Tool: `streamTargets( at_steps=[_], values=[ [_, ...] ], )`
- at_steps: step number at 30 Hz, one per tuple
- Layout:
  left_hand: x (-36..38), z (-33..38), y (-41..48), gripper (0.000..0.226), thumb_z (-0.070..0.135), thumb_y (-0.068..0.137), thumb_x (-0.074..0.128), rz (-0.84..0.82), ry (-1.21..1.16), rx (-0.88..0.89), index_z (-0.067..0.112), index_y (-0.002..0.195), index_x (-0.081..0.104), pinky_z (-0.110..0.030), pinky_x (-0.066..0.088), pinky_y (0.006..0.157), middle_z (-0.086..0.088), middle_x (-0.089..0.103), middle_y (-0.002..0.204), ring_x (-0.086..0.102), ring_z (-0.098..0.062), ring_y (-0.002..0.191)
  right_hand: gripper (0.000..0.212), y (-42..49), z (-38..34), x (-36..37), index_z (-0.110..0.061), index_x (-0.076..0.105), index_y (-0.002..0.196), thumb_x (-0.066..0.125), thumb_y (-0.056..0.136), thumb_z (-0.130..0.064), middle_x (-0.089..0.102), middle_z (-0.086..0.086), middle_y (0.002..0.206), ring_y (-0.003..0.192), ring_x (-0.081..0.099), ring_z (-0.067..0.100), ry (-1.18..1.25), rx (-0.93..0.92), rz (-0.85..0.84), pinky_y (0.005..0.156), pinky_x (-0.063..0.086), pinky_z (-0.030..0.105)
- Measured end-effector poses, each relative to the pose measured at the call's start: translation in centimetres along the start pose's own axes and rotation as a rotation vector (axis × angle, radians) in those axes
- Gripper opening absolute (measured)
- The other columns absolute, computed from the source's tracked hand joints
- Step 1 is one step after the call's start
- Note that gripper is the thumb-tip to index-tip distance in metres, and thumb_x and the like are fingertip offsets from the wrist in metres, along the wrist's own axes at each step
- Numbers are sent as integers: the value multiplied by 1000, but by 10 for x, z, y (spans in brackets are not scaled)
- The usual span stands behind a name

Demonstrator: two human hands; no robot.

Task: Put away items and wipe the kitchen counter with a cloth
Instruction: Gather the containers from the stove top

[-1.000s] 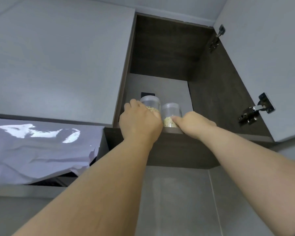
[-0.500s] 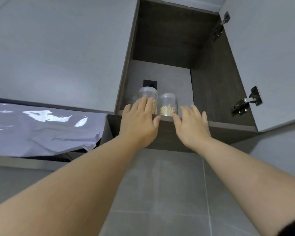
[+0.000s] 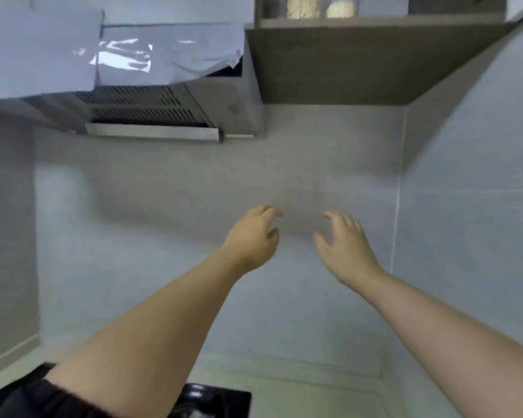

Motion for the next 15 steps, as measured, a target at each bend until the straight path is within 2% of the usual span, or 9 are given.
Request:
streamTargets(
  at_steps=[6,12,15],
  values=[
    [28,-50,-123,37,14,97,44,-85,-26,-254,15,133,49,-29,36,99,-2,48,138,43,-20,127,57,-88,-22,88,-9,28,145,50,94,-21,34,10,148,137,27,24,160,69,-311,110,23,33],
    [23,-132,-219,42,20,95,49,-240,-5,-431,13,137,45,-29,34,100,-4,43,143,43,-22,128,57,-141,-74,188,-9,34,142,54,89,-15,37,12,144,134,31,27,229,116,-523,109,27,31],
    [15,-181,-251,43,21,95,49,-266,1,-498,13,137,45,-31,37,99,-4,43,143,46,-23,125,55,-158,-108,243,-10,35,141,53,89,-13,36,10,144,134,31,25,261,103,-628,108,28,32]
  ],
)
Point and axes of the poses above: each hand's wrist, its own y-axis towards the middle knuckle, its own x-axis out of the palm, z = x × y, the point moved 1 cm from there along y, towards the middle knuckle
